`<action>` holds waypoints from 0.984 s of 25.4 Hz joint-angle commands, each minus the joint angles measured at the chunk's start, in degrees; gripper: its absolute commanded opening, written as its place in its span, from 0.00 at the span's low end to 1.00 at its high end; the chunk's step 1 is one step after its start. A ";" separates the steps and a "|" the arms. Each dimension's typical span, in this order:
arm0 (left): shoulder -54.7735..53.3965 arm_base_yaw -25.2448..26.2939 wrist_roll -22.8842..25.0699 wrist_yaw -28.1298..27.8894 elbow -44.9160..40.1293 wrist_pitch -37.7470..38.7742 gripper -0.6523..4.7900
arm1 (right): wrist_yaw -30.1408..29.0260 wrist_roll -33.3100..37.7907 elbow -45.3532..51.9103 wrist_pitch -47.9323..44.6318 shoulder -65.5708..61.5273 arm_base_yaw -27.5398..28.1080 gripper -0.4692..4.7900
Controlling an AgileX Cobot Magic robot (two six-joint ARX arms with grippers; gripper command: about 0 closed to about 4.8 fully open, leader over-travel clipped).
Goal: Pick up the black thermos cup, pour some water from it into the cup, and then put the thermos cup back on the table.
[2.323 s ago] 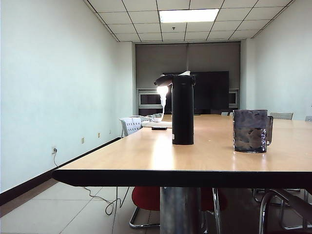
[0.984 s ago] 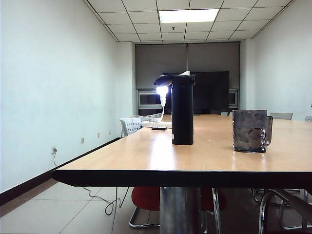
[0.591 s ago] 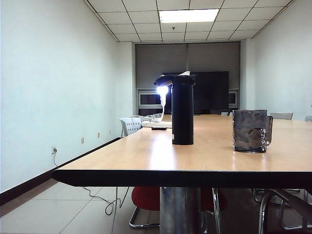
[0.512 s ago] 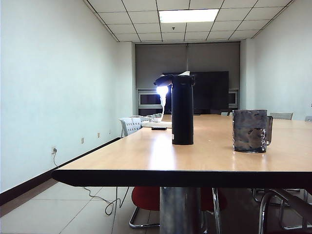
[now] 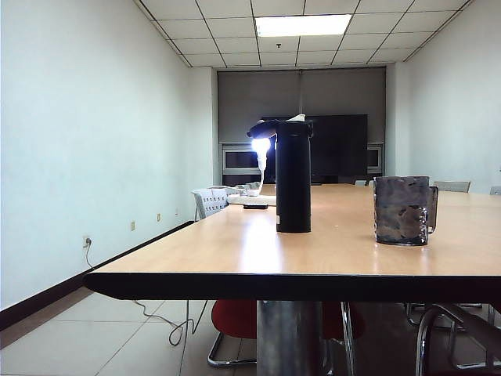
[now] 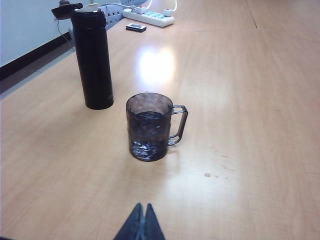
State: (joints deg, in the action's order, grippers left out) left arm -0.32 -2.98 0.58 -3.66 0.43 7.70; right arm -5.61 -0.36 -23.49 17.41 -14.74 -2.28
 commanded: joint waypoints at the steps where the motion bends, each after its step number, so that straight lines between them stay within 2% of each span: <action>1: -0.04 0.04 0.28 -0.11 -0.04 -0.04 0.21 | 4.87 -0.13 1.22 -2.80 0.92 0.09 0.09; 4: -0.04 0.04 0.28 -0.11 -0.04 -0.04 0.21 | 7.65 -0.11 4.44 -5.20 3.19 0.07 0.09; 13: -0.04 0.04 0.28 -0.13 -0.04 -0.04 0.21 | 7.19 -0.04 18.93 -9.16 14.49 -0.02 0.09; 18: -0.07 0.04 0.28 -0.17 -0.04 0.00 0.21 | 7.21 0.35 23.23 -12.02 14.56 -0.02 0.09; 21: -0.07 0.04 0.26 -0.15 -0.04 -0.04 0.21 | 7.45 0.42 23.28 -11.98 14.56 -0.02 0.09; 25: -0.07 0.04 0.28 -0.15 -0.04 -0.02 0.21 | 7.67 0.59 23.28 -16.61 14.56 0.02 0.09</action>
State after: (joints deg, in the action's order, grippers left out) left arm -0.32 -2.98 0.58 -3.68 0.43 8.03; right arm 1.56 -0.03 -0.40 4.75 -0.19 -2.31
